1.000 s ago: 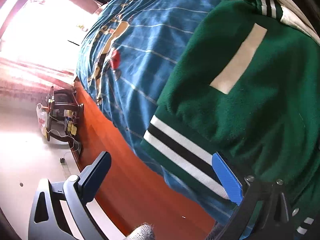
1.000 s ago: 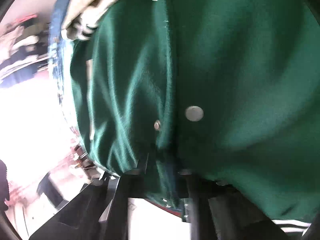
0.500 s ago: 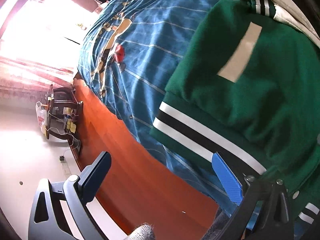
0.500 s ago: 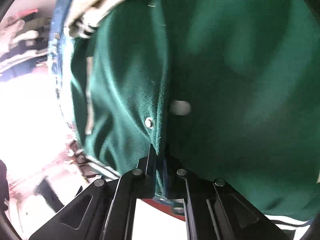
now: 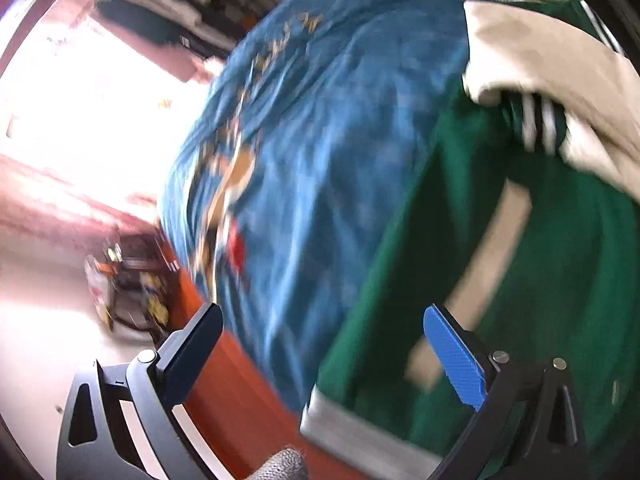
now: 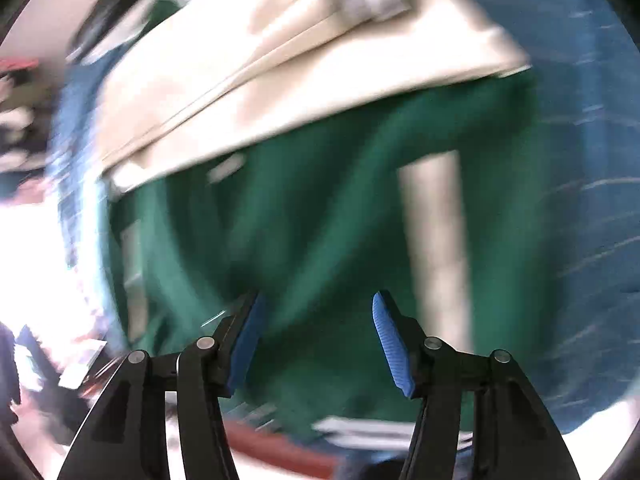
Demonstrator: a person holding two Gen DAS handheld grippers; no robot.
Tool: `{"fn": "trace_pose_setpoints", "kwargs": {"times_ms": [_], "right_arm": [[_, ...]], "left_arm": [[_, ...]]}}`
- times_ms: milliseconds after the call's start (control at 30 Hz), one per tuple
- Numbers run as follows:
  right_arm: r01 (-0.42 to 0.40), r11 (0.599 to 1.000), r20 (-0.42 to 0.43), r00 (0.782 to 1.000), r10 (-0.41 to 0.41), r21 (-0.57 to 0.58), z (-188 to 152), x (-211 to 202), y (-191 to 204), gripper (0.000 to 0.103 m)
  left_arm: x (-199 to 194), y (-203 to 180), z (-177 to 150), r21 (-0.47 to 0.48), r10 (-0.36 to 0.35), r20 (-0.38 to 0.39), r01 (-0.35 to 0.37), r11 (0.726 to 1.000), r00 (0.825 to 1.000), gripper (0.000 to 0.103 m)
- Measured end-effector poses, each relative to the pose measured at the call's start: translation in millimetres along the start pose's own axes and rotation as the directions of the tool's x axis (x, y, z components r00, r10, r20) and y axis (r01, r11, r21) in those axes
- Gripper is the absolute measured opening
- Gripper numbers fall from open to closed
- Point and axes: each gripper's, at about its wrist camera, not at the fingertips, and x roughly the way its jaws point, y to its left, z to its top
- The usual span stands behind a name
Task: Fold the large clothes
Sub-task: 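Grasp the striped cuff of the cream sleeve with the right tool and lift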
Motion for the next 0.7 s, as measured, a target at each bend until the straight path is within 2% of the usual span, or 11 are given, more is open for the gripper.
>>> {"fn": "trace_pose_setpoints", "kwargs": {"times_ms": [100,200,300,367,400,467,533,567,600,633,700], "right_arm": [[0.097,0.99,0.038,0.994,-0.101,0.106,27.2,6.1,-42.5,0.058],[0.114,0.981,0.053,0.991,-0.124,0.156,45.6,23.7,-74.7,0.057],[0.11,0.958,-0.02,0.994,-0.108,0.264,48.6,49.0,-116.4,0.014],[0.088,0.945,-0.028,0.996,-0.083,0.314,51.2,48.8,-130.9,0.011],[0.105,0.94,-0.045,0.994,-0.096,0.324,54.6,45.2,-135.2,0.01],[0.102,0.949,-0.077,0.994,-0.083,0.299,63.0,38.0,-133.3,0.012],[0.044,0.951,-0.036,0.999,-0.035,0.306,69.8,21.2,-125.5,0.019],[-0.026,0.954,0.009,1.0,0.025,0.299,77.4,6.3,-121.3,0.022],[-0.064,0.952,0.031,0.998,0.058,0.298,81.3,-1.0,-118.4,0.031],[-0.136,0.946,0.079,0.99,0.118,0.294,90.8,-15.5,-113.1,0.039],[-0.223,0.938,0.151,0.971,0.188,0.265,109.0,-32.4,-102.0,0.049]], "left_arm": [[15.8,-31.7,41.4,0.028,0.023,0.055,-0.025,0.999,0.998,0.103],[39.5,-68.1,64.4,0.096,0.081,0.087,-0.089,0.991,0.993,0.103],[69.9,-92.4,67.3,0.164,0.091,0.052,-0.098,0.982,0.995,0.103],[70.0,-93.2,63.3,0.167,0.091,0.083,-0.104,0.981,0.992,0.103],[69.4,-92.0,61.7,0.165,0.088,0.087,-0.102,0.981,0.992,0.103],[71.0,-88.6,60.4,0.15,0.076,0.09,-0.089,0.985,0.993,0.103],[73.0,-84.8,60.5,0.117,0.059,0.085,-0.069,0.991,0.995,0.103],[73.9,-82.8,59.8,0.096,0.053,0.079,-0.06,0.994,0.995,0.103],[73.6,-81.8,59.8,0.086,0.046,0.073,-0.052,0.995,0.996,0.103],[72.9,-79.9,60.6,0.09,0.038,0.067,-0.044,0.995,0.997,0.103],[71.4,-80.8,66.5,0.093,0.023,0.043,-0.027,0.995,0.999,0.103]]}}
